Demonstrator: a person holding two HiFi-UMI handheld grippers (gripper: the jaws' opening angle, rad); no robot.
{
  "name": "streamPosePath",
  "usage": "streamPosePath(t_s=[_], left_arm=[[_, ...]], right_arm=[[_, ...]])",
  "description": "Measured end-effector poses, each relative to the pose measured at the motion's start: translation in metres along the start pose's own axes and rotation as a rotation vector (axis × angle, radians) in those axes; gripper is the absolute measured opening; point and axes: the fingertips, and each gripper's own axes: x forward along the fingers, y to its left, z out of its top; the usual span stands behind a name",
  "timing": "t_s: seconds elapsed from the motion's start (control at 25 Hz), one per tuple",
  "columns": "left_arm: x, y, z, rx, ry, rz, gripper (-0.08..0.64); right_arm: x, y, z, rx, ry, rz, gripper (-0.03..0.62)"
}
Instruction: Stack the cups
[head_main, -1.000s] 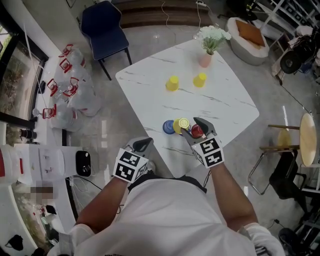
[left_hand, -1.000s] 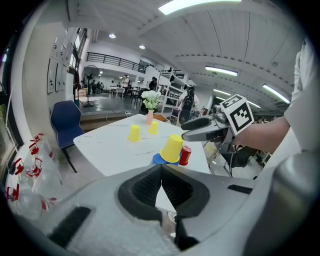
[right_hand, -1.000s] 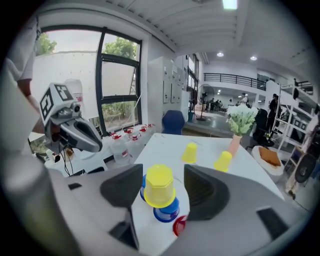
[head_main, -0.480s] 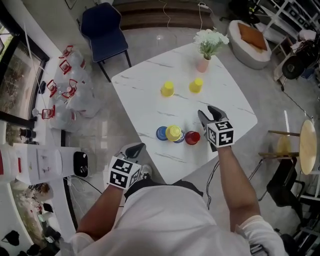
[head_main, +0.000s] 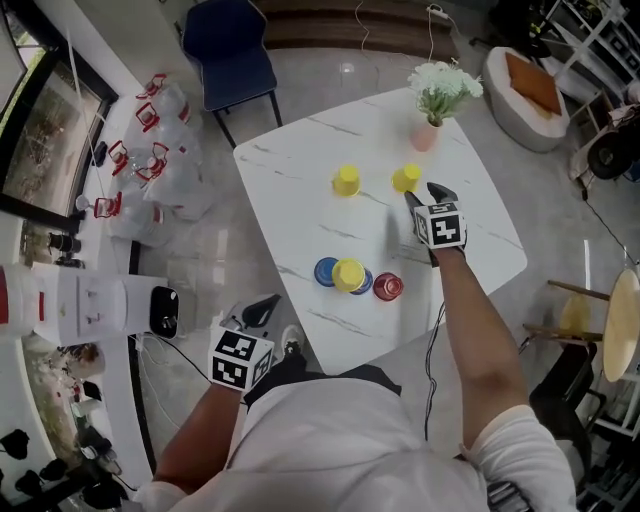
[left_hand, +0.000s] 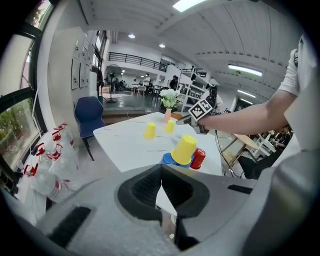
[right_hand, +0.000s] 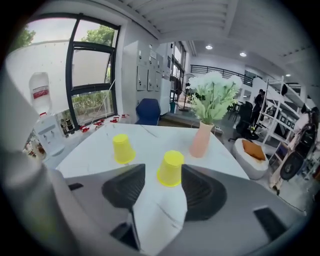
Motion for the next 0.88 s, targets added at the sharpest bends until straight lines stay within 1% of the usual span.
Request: streamPosePath(t_s=[0.28, 0.52, 0.6, 0.72, 0.88], left_arm=[[-0.003, -0.003, -0.016, -0.028, 0.037, 0.027, 0.009], [-0.005, -0.001, -0.029, -0.056, 0.056, 0.04, 0.009], [-0.006, 0.002, -0.029, -0.06, 0.056, 0.043, 0.009], [-0.007, 0.004, -0.028, -0.056, 0.051, 0.038, 0.009], [-0.006, 0.005, -0.022, -0.033, 0.037, 0.01, 0.009]], right_arm=[[0.042, -0.016, 0.005, -0.012, 0.04, 0.005, 0.249], [0.063, -0.023, 0.002, -0.021, 0.069, -0.005, 0.247], [0.063, -0.023, 0.002, -0.03, 0.072, -0.012, 0.21], [0.056, -0.02, 0.006, -0.041, 0.054, -0.013, 0.207], [0.029, -0.009, 0.016, -0.037, 0.009, -0.01, 0.207]])
